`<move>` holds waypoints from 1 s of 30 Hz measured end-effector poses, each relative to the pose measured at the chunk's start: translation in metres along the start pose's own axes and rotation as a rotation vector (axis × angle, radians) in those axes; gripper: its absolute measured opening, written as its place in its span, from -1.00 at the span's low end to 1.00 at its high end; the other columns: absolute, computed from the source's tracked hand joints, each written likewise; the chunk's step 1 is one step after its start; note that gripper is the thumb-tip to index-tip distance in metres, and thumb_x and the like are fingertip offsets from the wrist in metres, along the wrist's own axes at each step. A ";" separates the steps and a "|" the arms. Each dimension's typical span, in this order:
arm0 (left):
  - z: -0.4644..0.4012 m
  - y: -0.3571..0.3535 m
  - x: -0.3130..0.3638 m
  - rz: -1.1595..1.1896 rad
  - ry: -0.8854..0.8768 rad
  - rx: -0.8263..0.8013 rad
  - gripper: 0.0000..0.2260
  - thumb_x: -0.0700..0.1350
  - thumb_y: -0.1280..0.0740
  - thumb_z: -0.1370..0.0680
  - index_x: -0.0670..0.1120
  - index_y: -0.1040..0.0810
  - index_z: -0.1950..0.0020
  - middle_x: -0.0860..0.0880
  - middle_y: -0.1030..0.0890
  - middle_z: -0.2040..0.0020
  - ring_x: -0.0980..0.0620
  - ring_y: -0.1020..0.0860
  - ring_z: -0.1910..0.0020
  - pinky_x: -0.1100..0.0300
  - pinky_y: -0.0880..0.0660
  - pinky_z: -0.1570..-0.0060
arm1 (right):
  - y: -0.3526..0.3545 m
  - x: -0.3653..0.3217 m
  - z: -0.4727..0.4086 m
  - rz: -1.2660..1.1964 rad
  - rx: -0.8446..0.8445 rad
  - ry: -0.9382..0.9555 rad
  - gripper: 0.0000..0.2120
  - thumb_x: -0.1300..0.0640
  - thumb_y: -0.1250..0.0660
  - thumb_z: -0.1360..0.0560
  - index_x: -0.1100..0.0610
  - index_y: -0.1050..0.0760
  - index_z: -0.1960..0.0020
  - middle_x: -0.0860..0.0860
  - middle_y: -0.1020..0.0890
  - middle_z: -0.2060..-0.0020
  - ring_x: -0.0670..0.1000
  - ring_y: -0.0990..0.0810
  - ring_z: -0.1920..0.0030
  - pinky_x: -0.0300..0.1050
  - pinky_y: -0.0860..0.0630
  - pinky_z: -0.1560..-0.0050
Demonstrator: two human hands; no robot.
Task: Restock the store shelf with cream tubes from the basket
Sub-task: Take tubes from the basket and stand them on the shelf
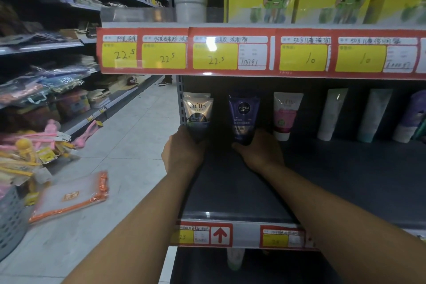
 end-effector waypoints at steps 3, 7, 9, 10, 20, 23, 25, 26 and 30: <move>0.001 0.000 0.001 -0.011 -0.002 -0.006 -0.53 0.18 -0.40 -0.60 -0.05 -0.50 -0.40 -0.12 -0.67 -0.22 -0.19 -0.64 -0.13 0.04 -0.50 0.05 | 0.002 -0.001 0.001 0.008 -0.011 -0.014 -0.38 -0.20 -0.53 -0.44 0.17 -0.51 -0.31 0.11 -0.63 -0.24 0.15 -0.62 -0.21 -0.16 -0.41 0.03; 0.002 0.000 -0.001 -0.011 0.023 -0.024 -0.50 0.14 -0.44 -0.58 -0.11 -0.46 -0.39 -0.15 -0.65 -0.22 -0.21 -0.64 -0.13 0.04 -0.46 0.09 | 0.006 -0.001 0.004 0.036 -0.034 -0.022 -0.33 -0.22 -0.55 -0.40 0.16 -0.51 -0.33 0.10 -0.62 -0.24 0.14 -0.62 -0.21 -0.17 -0.39 0.05; 0.005 0.002 -0.001 0.027 0.037 -0.031 -0.46 0.14 -0.49 -0.54 -0.13 -0.43 -0.36 -0.17 -0.64 -0.21 -0.21 -0.63 -0.12 0.04 -0.43 0.12 | 0.010 -0.001 0.007 0.047 -0.042 -0.019 -0.30 -0.25 -0.55 -0.38 0.14 -0.50 -0.33 0.09 -0.62 -0.25 0.14 -0.62 -0.22 -0.14 -0.44 0.02; 0.006 0.004 -0.001 0.049 0.043 -0.032 -0.43 0.14 -0.51 -0.52 -0.14 -0.41 -0.36 -0.17 -0.63 -0.20 -0.22 -0.63 -0.12 0.04 -0.42 0.13 | 0.014 -0.002 0.010 0.054 -0.046 -0.009 -0.29 -0.27 -0.55 -0.36 0.13 -0.51 -0.33 0.08 -0.62 -0.25 0.14 -0.62 -0.22 -0.12 -0.49 -0.03; 0.056 0.042 0.024 0.039 -0.093 -0.218 -0.41 -0.03 -0.58 -0.46 -0.19 -0.46 -0.40 -0.22 -0.54 -0.31 -0.25 -0.53 -0.30 -0.05 -0.56 -0.19 | 0.053 0.008 0.064 0.043 -0.188 0.086 -0.41 -0.01 -0.53 -0.47 0.14 -0.45 -0.41 0.10 -0.56 -0.26 0.08 -0.56 -0.20 -0.20 -0.41 -0.04; 0.083 0.053 0.033 -0.002 -0.142 -0.181 -0.75 -0.03 -0.47 -0.53 -0.04 -0.55 -0.16 -0.11 -0.62 -0.07 -0.14 -0.60 -0.02 0.07 -0.52 0.07 | 0.076 0.013 0.087 0.058 -0.179 0.122 -0.45 0.02 -0.47 -0.53 0.13 -0.43 -0.46 0.08 -0.51 -0.34 0.09 -0.52 -0.31 -0.14 -0.46 -0.26; 0.105 0.059 0.040 -0.018 -0.168 -0.164 -0.84 -0.07 -0.43 -0.57 0.04 -0.47 -0.06 0.01 -0.55 0.01 0.00 -0.51 0.10 0.15 -0.42 0.12 | 0.092 0.019 0.103 0.061 -0.156 0.151 -0.49 0.02 -0.43 -0.54 0.11 -0.44 -0.45 0.07 -0.52 -0.34 0.08 -0.53 -0.31 -0.11 -0.47 -0.29; 0.115 0.061 0.044 -0.024 -0.190 -0.152 -0.85 -0.07 -0.42 -0.58 0.06 -0.46 -0.04 0.04 -0.54 0.02 0.03 -0.49 0.10 0.18 -0.40 0.12 | 0.100 0.022 0.110 0.065 -0.140 0.166 -0.51 0.01 -0.42 -0.54 0.11 -0.46 -0.43 0.07 -0.53 -0.31 0.07 -0.54 -0.29 -0.10 -0.48 -0.28; 0.147 0.056 0.058 -0.025 -0.217 -0.163 -0.77 -0.05 -0.43 -0.56 0.03 -0.59 -0.21 0.01 -0.67 -0.14 -0.03 -0.64 -0.13 0.19 -0.47 0.01 | 0.131 0.036 0.138 0.061 -0.061 0.183 -0.64 0.04 -0.39 -0.53 0.11 -0.55 -0.30 0.07 -0.57 -0.17 0.09 -0.58 -0.20 -0.08 -0.51 -0.21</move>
Point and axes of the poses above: each hand's wrist, its own z-axis away from the middle knuckle, its own y-axis out of the back of the hand, x = y × z, the point moved 4 cm from there along -z, towards the middle knuckle
